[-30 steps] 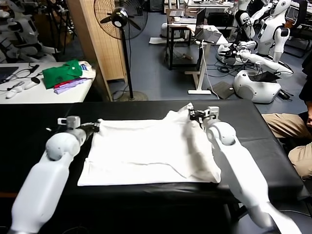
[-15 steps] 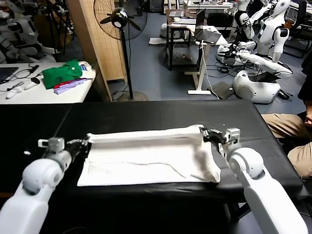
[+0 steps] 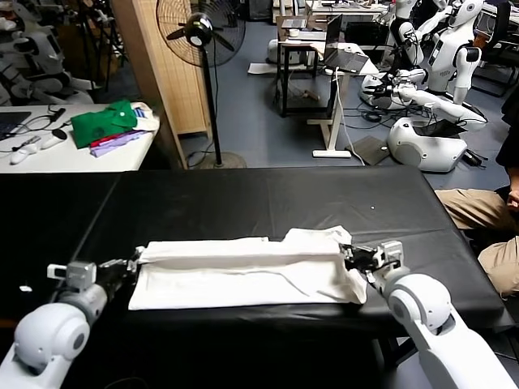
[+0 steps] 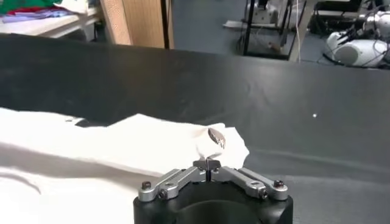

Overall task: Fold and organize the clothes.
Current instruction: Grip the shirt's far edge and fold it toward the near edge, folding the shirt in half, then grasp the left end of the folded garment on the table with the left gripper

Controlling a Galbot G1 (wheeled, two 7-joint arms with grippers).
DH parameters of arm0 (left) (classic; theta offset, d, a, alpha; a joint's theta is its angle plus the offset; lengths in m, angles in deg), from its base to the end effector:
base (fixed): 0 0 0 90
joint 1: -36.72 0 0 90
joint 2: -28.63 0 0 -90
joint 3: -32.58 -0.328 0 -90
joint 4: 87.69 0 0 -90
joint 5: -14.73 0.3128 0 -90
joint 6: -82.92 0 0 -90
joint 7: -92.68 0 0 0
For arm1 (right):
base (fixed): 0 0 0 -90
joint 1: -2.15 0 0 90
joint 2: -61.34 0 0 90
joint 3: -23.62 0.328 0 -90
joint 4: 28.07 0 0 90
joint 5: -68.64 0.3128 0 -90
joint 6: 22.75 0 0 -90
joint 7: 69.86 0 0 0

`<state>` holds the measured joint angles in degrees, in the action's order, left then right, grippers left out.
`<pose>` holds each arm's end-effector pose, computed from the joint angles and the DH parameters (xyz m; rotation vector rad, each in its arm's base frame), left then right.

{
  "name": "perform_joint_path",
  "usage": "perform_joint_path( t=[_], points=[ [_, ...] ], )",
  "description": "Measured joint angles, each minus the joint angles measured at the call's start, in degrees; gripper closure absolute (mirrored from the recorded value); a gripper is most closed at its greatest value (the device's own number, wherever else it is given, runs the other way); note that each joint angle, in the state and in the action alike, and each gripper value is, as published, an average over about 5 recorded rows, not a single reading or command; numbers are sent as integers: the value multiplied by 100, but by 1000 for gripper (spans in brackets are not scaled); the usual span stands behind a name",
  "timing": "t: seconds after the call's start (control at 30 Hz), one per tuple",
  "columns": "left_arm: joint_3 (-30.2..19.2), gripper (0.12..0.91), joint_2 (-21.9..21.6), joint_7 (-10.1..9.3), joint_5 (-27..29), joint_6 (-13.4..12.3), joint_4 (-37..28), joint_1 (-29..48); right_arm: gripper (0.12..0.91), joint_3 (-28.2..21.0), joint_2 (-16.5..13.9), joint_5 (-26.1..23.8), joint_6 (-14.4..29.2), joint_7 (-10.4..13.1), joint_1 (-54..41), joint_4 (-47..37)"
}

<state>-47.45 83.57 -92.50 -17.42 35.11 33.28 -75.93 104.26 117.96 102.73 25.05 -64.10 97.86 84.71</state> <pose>0.2014 0.1340 -0.2033 -0.0672 -2.5551 -0.1952 0.2634 -0.0747 -0.2259 0.3380 -2.5367 0.1294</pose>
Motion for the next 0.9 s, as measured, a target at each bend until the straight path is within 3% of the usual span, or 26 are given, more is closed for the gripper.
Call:
perform_joint_path(
  t=[0.1, 0.2, 0.47, 0.57, 0.7, 0.9],
  points=[
    [-22, 903, 54, 5, 83, 0, 32, -100, 899, 47, -11, -28, 0, -26, 82, 65],
    [-54, 837, 99, -15, 145, 0, 69, -166, 824, 136, -37, -43, 0, -48, 184, 167],
    [51, 400, 132, -10, 143, 0, 315, -407, 421, 546, -61, 43, -1, -9, 351, 476],
    [135, 279, 137, 16, 123, 0, 416, -464, 287, 692, 21, 146, -1, 115, 269, 453],
    [212, 237, 173, -7, 68, 0, 389, -355, 231, 675, 212, 36, -1, 341, 38, 244],
    [89, 232, 291, -306, -590, 0, -21, 209, 227, 340, 625, -220, 92, 526, -508, -436]
  ],
)
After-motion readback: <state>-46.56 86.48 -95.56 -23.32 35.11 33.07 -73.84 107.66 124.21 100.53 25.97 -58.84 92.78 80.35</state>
